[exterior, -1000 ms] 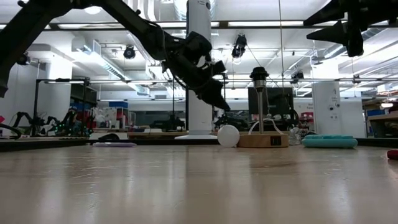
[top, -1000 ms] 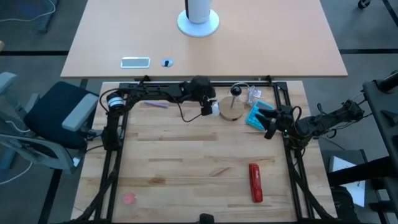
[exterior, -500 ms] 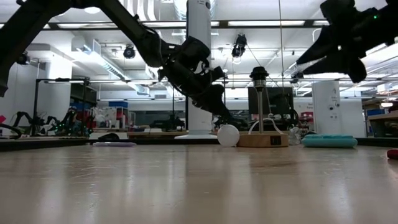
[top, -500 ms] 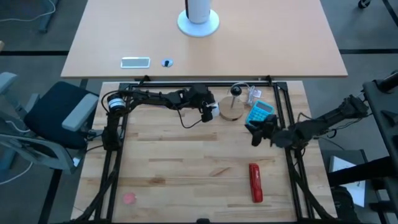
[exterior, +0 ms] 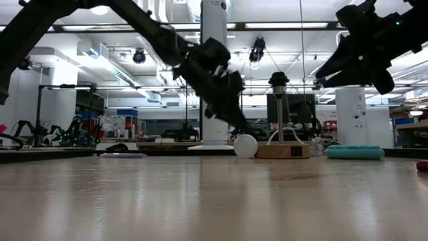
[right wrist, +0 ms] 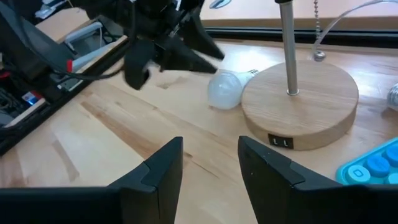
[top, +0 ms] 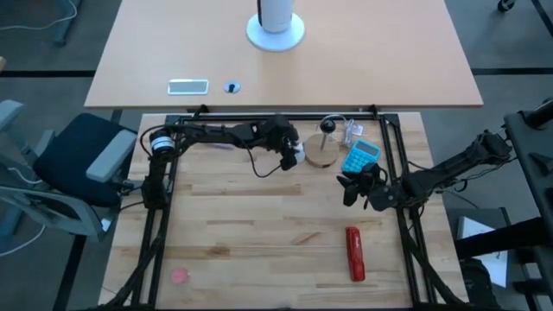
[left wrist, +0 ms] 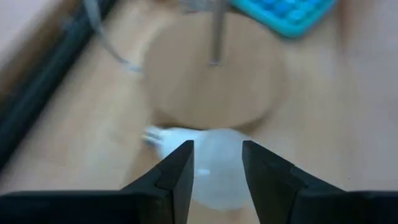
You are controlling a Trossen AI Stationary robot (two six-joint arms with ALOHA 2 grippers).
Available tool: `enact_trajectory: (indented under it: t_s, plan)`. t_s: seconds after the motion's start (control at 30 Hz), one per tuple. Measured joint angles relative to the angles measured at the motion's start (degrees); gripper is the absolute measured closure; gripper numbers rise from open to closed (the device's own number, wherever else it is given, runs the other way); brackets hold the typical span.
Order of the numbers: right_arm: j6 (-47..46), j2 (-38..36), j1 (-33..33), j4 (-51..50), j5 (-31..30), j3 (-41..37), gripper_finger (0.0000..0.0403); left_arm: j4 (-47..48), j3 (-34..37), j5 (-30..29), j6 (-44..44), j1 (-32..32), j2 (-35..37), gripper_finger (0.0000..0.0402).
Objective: Screw lightbulb
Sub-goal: Insert the lightbulb into the lamp
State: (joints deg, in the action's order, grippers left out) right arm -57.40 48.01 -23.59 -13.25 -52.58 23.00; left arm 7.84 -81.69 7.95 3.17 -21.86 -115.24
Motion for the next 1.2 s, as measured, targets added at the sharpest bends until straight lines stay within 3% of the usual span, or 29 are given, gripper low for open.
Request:
enact_trajectory:
  t_s: [0.23,0.37,0.73,1.03,1.2]
  plan:
    - [0.3,-0.73,0.02,0.0,-0.06,0.02,0.0259,5.28,-9.08,1.51,-6.57,0.26,0.07,0.0341]
    - [0.3,-0.73,0.02,-0.01,-0.04,0.02,0.0263,7.92,-12.29,-3.55,-8.34,-0.03,-1.14,0.0393]
    - [0.54,-0.75,-0.02,-0.25,0.45,0.02,0.0262,17.09,-19.37,-2.44,-13.53,-0.32,-12.73,0.0401]
    - [0.98,-0.75,0.0,-0.97,0.5,0.04,0.027,33.0,-19.48,-4.29,-8.6,-0.05,-10.27,0.0401]
    - [0.65,-0.73,0.0,-1.89,0.51,0.04,0.0264,31.69,-19.76,-9.82,0.64,-0.05,-8.58,0.0401]
